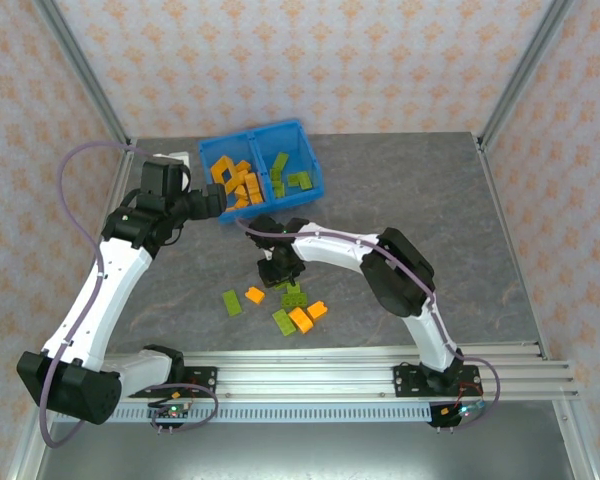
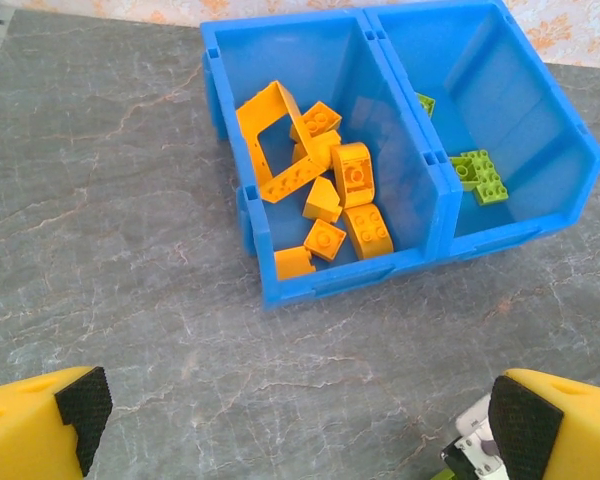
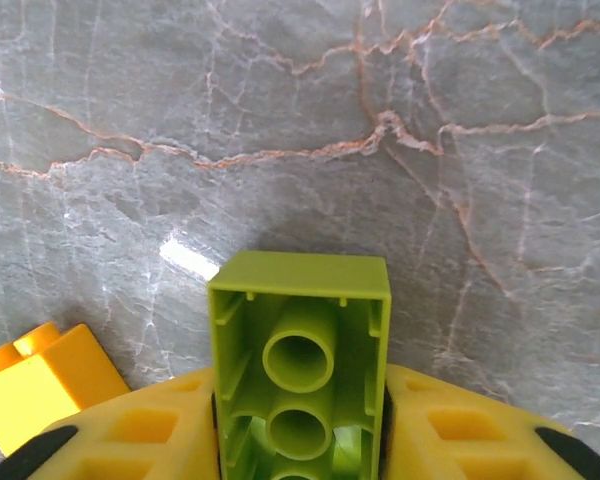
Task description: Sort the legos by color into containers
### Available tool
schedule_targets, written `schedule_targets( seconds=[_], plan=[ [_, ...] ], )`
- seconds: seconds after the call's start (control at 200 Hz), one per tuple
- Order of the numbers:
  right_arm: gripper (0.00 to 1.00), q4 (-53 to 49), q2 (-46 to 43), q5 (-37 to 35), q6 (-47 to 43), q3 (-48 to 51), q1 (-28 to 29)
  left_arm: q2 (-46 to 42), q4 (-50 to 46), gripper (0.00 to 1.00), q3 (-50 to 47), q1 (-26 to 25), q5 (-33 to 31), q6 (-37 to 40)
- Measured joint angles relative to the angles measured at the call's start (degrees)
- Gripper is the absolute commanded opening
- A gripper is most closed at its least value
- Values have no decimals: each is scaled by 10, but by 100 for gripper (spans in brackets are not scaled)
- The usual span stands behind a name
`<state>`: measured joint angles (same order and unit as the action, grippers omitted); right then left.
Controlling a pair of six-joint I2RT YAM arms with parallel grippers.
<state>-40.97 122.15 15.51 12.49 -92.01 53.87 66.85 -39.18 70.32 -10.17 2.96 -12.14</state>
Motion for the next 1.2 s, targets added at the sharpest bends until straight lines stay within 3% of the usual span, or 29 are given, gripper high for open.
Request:
schedule_targets(
  seconds=[0.34,0.5,0.636,0.806,1.071,1.201],
  plan=[
    [25,2,-94,-83,-9,7,-4,-3,26,100,-13,0,31,-1],
    [24,26,-184,-140,-35,2,-31,-30,45,100,-37,0,57,2],
    [24,57,-196,-184,-71,-41,-64,-59,61,100,-44,0,69,3],
    [23,72,-87,-226,-115,-195,-102,-70,67,100,-45,0,74,2],
    [24,17,212,-255,-126,-536,-141,-91,55,100,-73,0,76,-1],
    [28,-9,271,-240,-98,-564,-161,-114,47,100,-90,0,71,-10]
  ],
)
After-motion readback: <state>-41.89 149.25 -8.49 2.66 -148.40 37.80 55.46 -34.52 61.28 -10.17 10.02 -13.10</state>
